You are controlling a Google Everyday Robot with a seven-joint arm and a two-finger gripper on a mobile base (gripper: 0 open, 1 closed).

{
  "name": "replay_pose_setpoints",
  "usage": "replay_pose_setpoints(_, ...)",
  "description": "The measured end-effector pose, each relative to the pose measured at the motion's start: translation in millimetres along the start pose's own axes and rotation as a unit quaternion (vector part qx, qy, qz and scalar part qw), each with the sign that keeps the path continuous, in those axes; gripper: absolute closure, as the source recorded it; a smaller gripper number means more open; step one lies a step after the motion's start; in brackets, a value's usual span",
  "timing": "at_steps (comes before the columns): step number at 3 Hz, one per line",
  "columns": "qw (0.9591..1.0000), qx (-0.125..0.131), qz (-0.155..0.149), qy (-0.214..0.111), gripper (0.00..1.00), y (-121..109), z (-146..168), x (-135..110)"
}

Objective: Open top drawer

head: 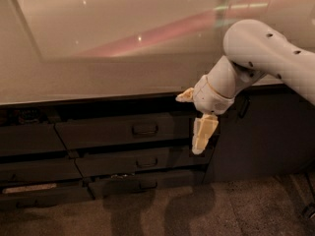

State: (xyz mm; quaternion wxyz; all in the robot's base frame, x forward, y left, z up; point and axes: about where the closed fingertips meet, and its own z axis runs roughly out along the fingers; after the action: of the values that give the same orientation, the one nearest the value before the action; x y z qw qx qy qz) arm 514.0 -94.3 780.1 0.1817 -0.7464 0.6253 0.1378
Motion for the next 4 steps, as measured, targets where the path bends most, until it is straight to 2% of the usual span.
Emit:
replay_pose_setpoints(1, 0.9993, 0.026, -0.014, 0.025, 0.00, 1.1, 4.0, 1.4)
replay_pose_setpoints(2, 0.9966, 0.066, -0.031, 0.040, 0.00, 0.7, 9.0, 6.3)
replay_pose_setpoints(4, 0.9963, 0.064, -0.030, 0.049, 0.00, -0.9, 12.1, 7.3)
